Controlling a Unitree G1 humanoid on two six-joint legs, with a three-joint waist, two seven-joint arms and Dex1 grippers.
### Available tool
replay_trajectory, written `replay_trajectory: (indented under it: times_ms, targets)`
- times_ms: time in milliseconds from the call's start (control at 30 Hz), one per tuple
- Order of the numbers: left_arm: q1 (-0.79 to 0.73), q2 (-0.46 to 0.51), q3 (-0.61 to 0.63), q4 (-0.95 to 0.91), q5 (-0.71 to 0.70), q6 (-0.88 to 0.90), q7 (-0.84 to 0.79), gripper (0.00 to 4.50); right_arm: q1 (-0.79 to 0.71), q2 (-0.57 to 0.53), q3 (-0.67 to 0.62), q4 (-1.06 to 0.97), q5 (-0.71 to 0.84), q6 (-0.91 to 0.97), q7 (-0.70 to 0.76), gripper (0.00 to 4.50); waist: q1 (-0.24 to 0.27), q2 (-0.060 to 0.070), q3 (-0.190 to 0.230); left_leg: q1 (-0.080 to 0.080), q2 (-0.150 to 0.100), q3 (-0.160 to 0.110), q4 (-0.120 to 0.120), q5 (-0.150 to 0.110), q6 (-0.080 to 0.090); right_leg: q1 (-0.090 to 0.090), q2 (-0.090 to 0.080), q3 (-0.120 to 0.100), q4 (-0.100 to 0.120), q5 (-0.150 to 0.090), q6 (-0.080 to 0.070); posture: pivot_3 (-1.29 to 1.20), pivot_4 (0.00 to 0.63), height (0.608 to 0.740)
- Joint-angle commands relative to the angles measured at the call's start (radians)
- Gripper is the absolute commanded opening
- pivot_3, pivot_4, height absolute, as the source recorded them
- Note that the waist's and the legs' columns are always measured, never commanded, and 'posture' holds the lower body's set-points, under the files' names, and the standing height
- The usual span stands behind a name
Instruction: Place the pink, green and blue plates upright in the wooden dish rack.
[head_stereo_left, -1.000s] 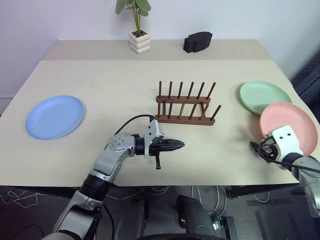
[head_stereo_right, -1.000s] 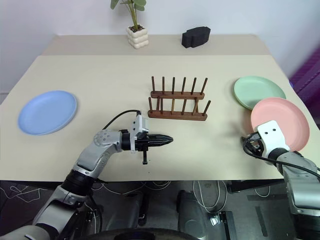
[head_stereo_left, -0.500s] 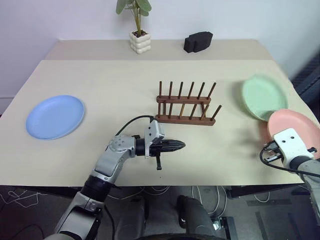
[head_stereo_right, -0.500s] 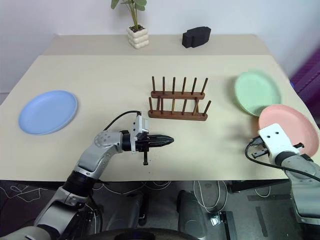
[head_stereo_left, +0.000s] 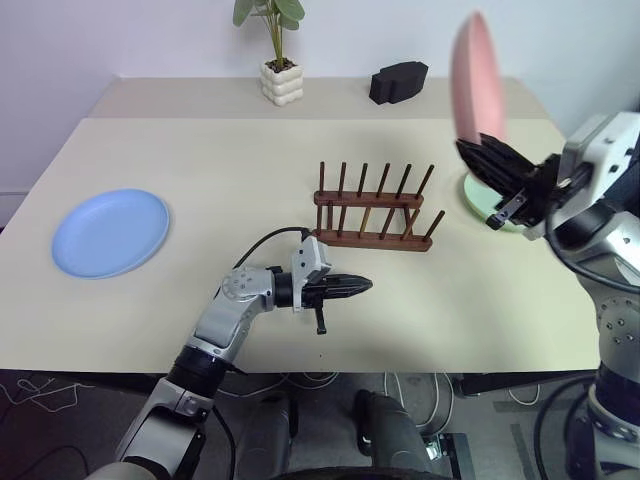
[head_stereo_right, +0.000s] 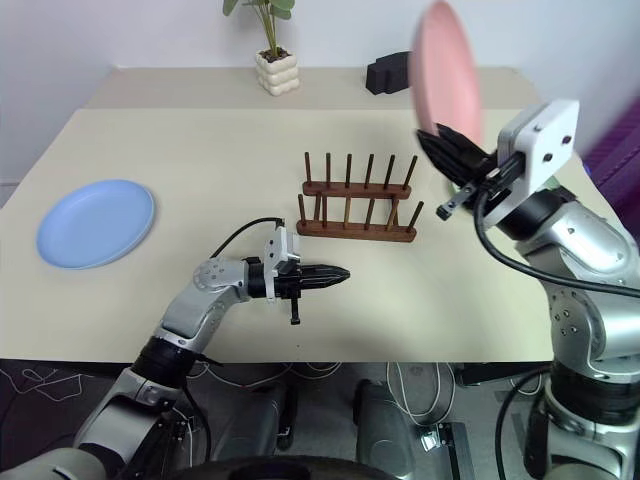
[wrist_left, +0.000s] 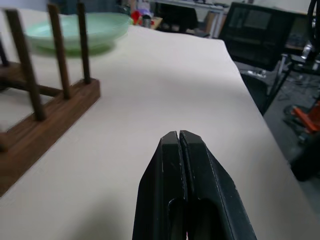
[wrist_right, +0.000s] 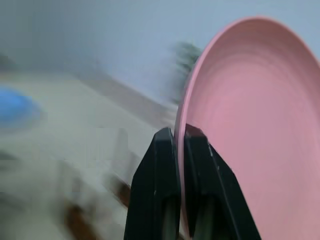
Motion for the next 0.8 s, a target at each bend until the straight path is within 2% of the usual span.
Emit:
replay_trajectory:
  times_ms: [33, 100, 467, 800]
  targets:
    - [0.012, 0.001, 0.042, -0.045, -0.01, -0.039, 0.034, 0.0, -0.03, 0.034, -0.04, -0.038, 0.276, 0.061, -0.04, 0.07, 0.0, 0.0, 0.0, 0.0, 0.0, 0.0, 0.0, 0.0, 0.0, 0.0, 0.0, 0.0, 0.0, 0.0, 0.0, 0.0, 0.15, 0.737]
    - [0.013, 0.005, 0.057, -0.06, -0.016, -0.033, 0.05, 0.0, -0.022, 0.039, -0.035, -0.03, 0.353, 0.077, -0.056, 0.07, -0.001, 0.0, 0.0, 0.0, 0.0, 0.0, 0.0, 0.0, 0.0, 0.001, 0.0, 0.0, -0.001, 0.0, 0.0, 0.0, 0.15, 0.737]
    - [0.022, 0.048, 0.093, -0.131, -0.037, 0.021, 0.079, 0.0, -0.024, 0.086, -0.05, 0.169, 0.46, 0.063, -0.114, 0.07, -0.004, 0.0, 0.0, 0.001, -0.001, 0.001, 0.0, 0.0, 0.0, 0.0, 0.001, 0.0, 0.0, 0.0, 0.0, 0.0, 0.15, 0.737]
    - [0.022, 0.045, 0.092, -0.148, -0.059, 0.037, 0.086, 0.0, -0.028, 0.098, -0.046, 0.313, 0.45, 0.05, -0.142, 0.07, -0.004, 0.001, 0.0, 0.001, -0.001, 0.001, 0.0, 0.0, 0.0, 0.0, 0.001, 0.0, 0.001, 0.0, 0.0, 0.0, 0.15, 0.737]
